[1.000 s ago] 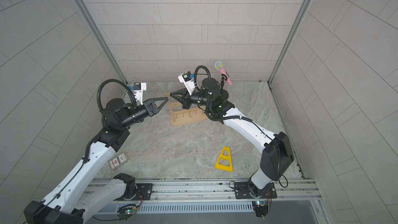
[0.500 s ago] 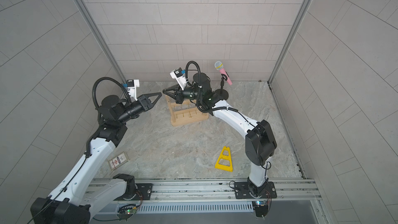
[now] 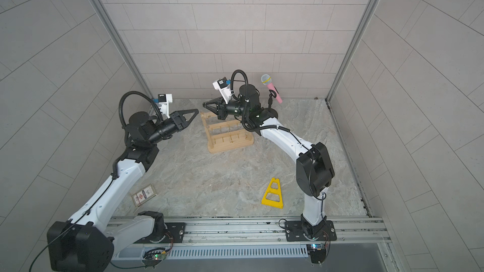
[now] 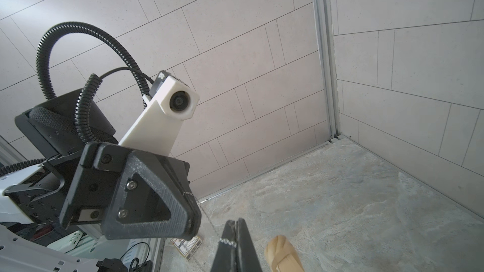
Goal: Hang the necklace on the jewelry display stand
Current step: Hang the necklace on the stand.
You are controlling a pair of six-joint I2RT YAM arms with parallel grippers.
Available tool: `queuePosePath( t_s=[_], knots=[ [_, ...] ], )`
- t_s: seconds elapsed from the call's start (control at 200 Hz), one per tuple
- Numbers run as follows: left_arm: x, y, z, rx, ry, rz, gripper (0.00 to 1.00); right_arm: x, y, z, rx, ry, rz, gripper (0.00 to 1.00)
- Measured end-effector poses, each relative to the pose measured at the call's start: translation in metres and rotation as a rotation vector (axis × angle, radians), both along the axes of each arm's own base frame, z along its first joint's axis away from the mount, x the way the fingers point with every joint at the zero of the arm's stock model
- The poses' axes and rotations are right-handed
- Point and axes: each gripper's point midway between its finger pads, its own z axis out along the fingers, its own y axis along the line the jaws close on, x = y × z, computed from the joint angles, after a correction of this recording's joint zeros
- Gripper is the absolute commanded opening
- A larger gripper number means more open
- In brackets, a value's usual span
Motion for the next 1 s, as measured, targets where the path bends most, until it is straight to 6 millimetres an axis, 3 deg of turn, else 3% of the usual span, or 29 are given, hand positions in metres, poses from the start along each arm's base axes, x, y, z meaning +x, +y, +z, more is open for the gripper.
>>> queuePosePath(
  t_s=[0.205, 0.61, 1.001],
  knots=[
    [0.005, -0.003, -0.002, -0.018, 0.002, -0.022, 0.11, 0.004, -0.005, -0.006, -0.002, 0.013, -0.006, 0.06],
    [0.001, -0.007, -0.014, -0.026, 0.025, -0.05, 0.11, 0.0, -0.009, -0.048, -0.048, 0.093, -0.001, 0.06],
    [-0.008, -0.011, -0.029, -0.01, 0.058, -0.058, 0.11, -0.02, -0.024, -0.026, -0.036, 0.052, -0.02, 0.06]
  ],
)
